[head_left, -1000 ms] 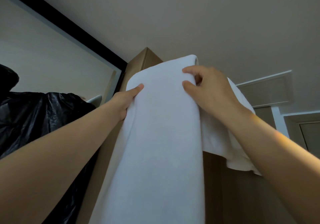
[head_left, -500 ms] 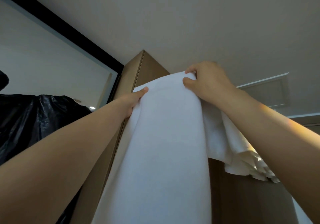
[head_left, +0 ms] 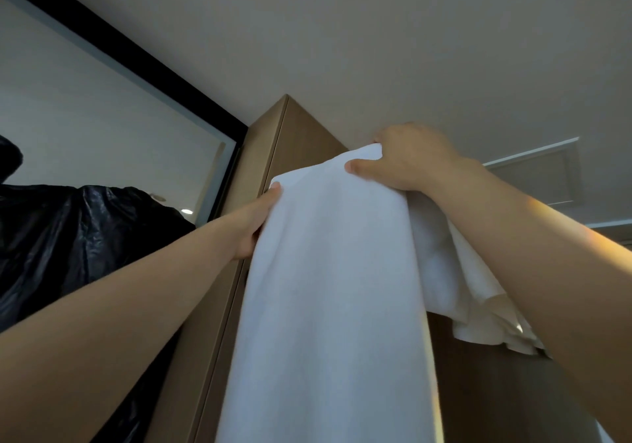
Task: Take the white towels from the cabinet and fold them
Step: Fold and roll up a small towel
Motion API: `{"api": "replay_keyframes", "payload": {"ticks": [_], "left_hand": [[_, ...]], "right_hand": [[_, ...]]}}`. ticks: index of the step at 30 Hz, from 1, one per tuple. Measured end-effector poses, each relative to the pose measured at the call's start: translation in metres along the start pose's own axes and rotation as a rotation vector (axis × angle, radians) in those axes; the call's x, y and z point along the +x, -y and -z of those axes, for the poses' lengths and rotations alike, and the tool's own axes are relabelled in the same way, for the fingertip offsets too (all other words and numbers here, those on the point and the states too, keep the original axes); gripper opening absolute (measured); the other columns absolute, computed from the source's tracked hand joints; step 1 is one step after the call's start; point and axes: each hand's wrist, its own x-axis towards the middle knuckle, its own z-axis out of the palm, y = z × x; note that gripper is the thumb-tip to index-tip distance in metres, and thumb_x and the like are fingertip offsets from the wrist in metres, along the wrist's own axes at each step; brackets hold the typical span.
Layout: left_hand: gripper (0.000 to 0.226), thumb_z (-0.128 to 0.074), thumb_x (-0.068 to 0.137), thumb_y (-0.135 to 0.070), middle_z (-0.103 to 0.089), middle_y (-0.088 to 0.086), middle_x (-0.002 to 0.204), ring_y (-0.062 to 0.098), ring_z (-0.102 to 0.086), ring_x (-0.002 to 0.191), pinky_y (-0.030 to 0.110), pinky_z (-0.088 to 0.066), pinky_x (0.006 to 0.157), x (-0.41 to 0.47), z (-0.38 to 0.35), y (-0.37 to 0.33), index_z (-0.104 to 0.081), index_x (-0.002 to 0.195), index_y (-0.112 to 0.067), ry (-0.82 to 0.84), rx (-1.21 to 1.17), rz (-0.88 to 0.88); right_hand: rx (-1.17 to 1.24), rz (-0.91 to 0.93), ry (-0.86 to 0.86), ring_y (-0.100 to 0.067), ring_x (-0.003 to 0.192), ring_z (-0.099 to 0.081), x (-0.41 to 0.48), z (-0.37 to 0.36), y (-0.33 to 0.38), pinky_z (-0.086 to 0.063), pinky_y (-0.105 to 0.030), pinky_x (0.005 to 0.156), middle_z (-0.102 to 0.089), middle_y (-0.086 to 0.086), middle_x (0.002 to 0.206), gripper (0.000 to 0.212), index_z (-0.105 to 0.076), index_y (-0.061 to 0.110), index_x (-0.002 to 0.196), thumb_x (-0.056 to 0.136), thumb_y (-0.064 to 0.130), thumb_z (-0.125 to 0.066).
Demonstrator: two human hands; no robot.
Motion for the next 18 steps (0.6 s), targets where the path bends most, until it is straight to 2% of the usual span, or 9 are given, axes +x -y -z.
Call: {"api": "replay_keyframes", "payload": {"ticks": [4,6,9,11,12,14,16,18], "left_hand": [[0.052,-0.049,0.088,-0.064,-0.076,0.001,0.094,0.016,-0.073,0.081,0.032,-0.054,0.067,-0.013,0.005,0.025,-0.067,0.109,-0.020,0.070,-0.015,0.068],[0.051,-0.055,0.085,-0.062,-0.076,0.003,0.098,0.018,-0.074,0.083,0.033,-0.056,0.067,-0.020,0.008,0.035,-0.068,0.109,-0.020,0.061,-0.028,0.079],[0.043,-0.059,0.087,-0.055,-0.076,0.004,0.090,0.017,-0.073,0.068,0.026,-0.055,0.056,-0.024,0.006,0.038,-0.071,0.100,-0.015,-0.072,-0.038,-0.022],[0.037,-0.059,0.090,-0.049,-0.076,0.001,0.077,0.012,-0.069,0.053,0.021,-0.051,0.047,-0.024,-0.002,0.035,-0.069,0.088,-0.013,-0.158,-0.048,-0.090],[0.035,-0.059,0.091,-0.046,-0.073,-0.002,0.064,0.010,-0.066,0.045,0.017,-0.047,0.039,-0.024,-0.005,0.033,-0.066,0.082,-0.013,-0.186,-0.043,-0.110],[0.034,-0.059,0.092,-0.045,-0.066,-0.006,0.049,0.008,-0.061,0.037,0.015,-0.039,0.028,-0.025,-0.006,0.030,-0.062,0.077,-0.014,-0.210,-0.039,-0.137],[0.034,-0.060,0.091,-0.045,-0.065,-0.007,0.047,0.009,-0.061,0.036,0.016,-0.037,0.027,-0.026,-0.004,0.030,-0.061,0.076,-0.014,-0.221,-0.046,-0.150],[0.034,-0.060,0.091,-0.045,-0.064,-0.008,0.045,0.008,-0.059,0.035,0.015,-0.036,0.026,-0.026,-0.003,0.029,-0.060,0.075,-0.015,-0.233,-0.043,-0.170]], "right_hand": [[-0.011,-0.011,-0.002,-0.030,0.108,-0.056,0.000,0.001,0.000,-0.033,-0.032,0.074,-0.065,-0.008,0.116,0.058,-0.062,0.012,0.111,0.089,0.064,-0.049],[-0.013,-0.010,-0.005,-0.030,0.109,-0.056,0.000,0.000,-0.002,-0.033,-0.032,0.074,-0.065,-0.009,0.116,0.057,-0.061,0.012,0.110,0.089,0.064,-0.048],[0.007,-0.029,-0.008,-0.031,0.113,-0.054,-0.001,0.000,0.001,-0.034,-0.033,0.076,-0.063,-0.009,0.120,0.055,-0.059,0.013,0.111,0.089,0.063,-0.050],[0.075,-0.086,-0.068,-0.032,0.118,-0.052,-0.006,0.001,0.005,-0.040,-0.037,0.086,-0.057,-0.010,0.128,0.060,-0.055,0.013,0.124,0.087,0.060,-0.056],[0.128,-0.116,-0.131,-0.033,0.120,-0.051,-0.011,0.001,0.007,-0.040,-0.039,0.092,-0.053,-0.012,0.131,0.064,-0.052,0.013,0.129,0.086,0.059,-0.060],[0.240,-0.138,-0.299,-0.035,0.116,-0.051,-0.030,0.002,0.011,-0.038,-0.038,0.089,-0.050,-0.013,0.129,0.063,-0.051,0.012,0.128,0.084,0.055,-0.065],[0.269,-0.103,-0.448,-0.034,0.111,-0.051,-0.059,-0.001,0.015,-0.037,-0.037,0.083,-0.051,-0.011,0.122,0.057,-0.054,0.013,0.123,0.084,0.052,-0.066],[0.242,-0.040,-0.507,-0.030,0.108,-0.052,-0.091,-0.009,0.017,-0.040,-0.040,0.087,-0.054,-0.008,0.118,0.054,-0.053,0.017,0.125,0.085,0.052,-0.065]]}}
